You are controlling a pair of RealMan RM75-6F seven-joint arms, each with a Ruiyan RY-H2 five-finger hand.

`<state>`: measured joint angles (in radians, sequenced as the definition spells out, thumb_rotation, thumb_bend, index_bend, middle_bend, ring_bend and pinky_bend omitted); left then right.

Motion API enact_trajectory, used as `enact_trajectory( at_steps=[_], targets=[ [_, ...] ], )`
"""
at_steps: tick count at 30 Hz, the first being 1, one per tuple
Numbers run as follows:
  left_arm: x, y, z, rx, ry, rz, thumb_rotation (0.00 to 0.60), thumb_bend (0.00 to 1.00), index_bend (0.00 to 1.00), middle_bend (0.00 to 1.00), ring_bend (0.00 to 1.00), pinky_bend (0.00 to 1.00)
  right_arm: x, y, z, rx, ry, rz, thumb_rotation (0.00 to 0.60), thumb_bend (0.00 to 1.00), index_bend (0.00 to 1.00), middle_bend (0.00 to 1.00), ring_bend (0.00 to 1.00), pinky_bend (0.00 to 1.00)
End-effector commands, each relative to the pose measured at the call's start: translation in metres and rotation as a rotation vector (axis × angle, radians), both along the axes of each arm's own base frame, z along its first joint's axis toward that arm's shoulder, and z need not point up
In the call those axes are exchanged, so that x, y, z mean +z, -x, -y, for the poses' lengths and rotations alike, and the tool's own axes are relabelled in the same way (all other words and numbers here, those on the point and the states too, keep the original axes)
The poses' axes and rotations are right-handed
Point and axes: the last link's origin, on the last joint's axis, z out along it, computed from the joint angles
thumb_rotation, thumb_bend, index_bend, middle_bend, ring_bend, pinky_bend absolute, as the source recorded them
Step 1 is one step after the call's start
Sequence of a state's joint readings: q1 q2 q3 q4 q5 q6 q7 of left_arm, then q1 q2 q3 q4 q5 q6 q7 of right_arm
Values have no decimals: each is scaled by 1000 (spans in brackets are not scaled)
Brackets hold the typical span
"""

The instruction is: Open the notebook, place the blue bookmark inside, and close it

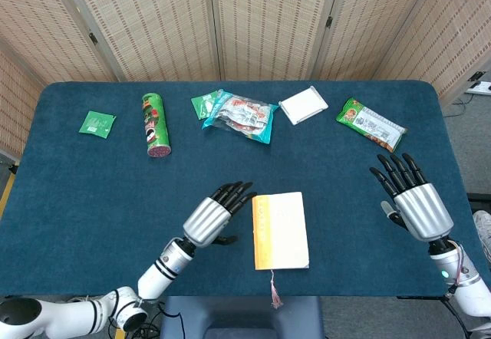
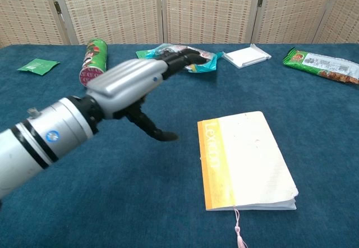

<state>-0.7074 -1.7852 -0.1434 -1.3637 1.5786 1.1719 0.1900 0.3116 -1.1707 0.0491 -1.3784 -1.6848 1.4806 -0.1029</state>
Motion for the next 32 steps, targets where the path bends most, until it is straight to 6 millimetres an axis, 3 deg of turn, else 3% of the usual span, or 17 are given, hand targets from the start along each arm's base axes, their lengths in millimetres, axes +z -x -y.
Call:
enact_trajectory(
  at_steps=[1,9,19,25,32],
  targets=[
    [34,35,-10,89,-65,-40,600,144,0,0,0,167,1,3,-4,-21,-9,8,600,360,87,0,0,0],
    [98,100,-13,265,-162,-76,600,144,0,0,0,167,14,12,-20,-96,10,39,600,341,0,0,0,0],
    [157,166,20,451,-227,-120,600,143,0,0,0,167,18,26,-55,-187,8,112,600,268,0,0,0,0],
    [179,193,52,541,-257,-137,600,143,0,0,0,167,15,34,-72,-244,-14,117,600,269,0,0,0,0],
    [183,209,87,611,-305,-99,600,144,0,0,0,166,13,37,-78,-283,-37,132,600,274,0,0,0,0]
  ],
)
